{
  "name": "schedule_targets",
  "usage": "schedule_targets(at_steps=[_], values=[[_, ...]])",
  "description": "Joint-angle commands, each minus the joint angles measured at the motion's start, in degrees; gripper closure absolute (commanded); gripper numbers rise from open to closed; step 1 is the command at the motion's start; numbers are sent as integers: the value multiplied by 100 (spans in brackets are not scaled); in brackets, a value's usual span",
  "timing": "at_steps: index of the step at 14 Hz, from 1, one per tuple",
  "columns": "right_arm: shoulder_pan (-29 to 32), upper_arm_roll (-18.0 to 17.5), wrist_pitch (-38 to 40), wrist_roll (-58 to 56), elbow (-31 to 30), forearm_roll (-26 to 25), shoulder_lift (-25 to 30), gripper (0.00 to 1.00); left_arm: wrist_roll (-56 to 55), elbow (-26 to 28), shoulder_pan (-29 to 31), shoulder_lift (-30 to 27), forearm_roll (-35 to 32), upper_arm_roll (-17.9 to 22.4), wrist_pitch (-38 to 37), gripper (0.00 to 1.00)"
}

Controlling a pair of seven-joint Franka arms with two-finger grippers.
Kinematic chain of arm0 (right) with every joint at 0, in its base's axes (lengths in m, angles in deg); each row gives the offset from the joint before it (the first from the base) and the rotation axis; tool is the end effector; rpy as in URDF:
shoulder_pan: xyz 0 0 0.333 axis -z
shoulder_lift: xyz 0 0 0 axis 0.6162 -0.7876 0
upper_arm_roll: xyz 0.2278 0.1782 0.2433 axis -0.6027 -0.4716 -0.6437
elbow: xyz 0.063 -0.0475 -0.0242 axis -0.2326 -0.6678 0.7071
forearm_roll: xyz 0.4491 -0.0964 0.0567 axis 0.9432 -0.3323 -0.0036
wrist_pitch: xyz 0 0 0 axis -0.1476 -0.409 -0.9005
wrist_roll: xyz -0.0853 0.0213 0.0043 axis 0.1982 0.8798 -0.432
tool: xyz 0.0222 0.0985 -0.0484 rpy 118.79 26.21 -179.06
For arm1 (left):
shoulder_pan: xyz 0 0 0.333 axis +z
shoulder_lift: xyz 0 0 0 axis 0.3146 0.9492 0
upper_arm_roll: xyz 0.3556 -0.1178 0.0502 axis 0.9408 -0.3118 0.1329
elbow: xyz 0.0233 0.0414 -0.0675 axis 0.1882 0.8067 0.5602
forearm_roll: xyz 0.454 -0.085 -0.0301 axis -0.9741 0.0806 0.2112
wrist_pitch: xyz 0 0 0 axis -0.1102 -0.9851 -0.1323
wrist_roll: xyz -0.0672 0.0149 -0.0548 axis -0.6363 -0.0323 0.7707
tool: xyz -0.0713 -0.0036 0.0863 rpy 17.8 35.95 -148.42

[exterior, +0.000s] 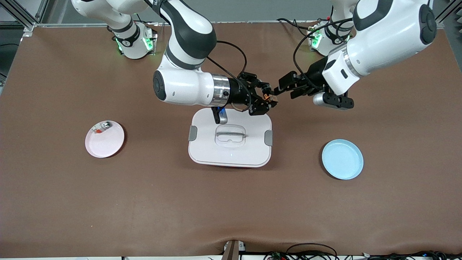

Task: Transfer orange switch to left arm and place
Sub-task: 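Grasp the switch with the left gripper above the white box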

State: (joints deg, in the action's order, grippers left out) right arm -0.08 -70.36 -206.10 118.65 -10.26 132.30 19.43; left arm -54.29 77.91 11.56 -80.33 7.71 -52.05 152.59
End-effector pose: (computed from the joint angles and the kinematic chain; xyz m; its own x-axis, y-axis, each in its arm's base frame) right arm 0.6169 0.5783 0.5070 0.1699 -0.4932 -0.8532 -0.9661 -0.2540 -0.0456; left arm 0.5921 -0.3074 0.5960 0.9917 0.0885 -0.0931 0.1258 -0.8150 0.5656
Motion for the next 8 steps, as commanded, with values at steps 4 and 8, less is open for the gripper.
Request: schedule_targets(at_steps=[4, 8], values=[[-72, 40, -2, 122, 253, 105, -105, 68, -243, 373, 0, -168, -80, -301, 497, 29], [-90, 40, -2, 122, 271, 105, -113, 68, -243, 452, -8, -168, -88, -319, 515, 34]])
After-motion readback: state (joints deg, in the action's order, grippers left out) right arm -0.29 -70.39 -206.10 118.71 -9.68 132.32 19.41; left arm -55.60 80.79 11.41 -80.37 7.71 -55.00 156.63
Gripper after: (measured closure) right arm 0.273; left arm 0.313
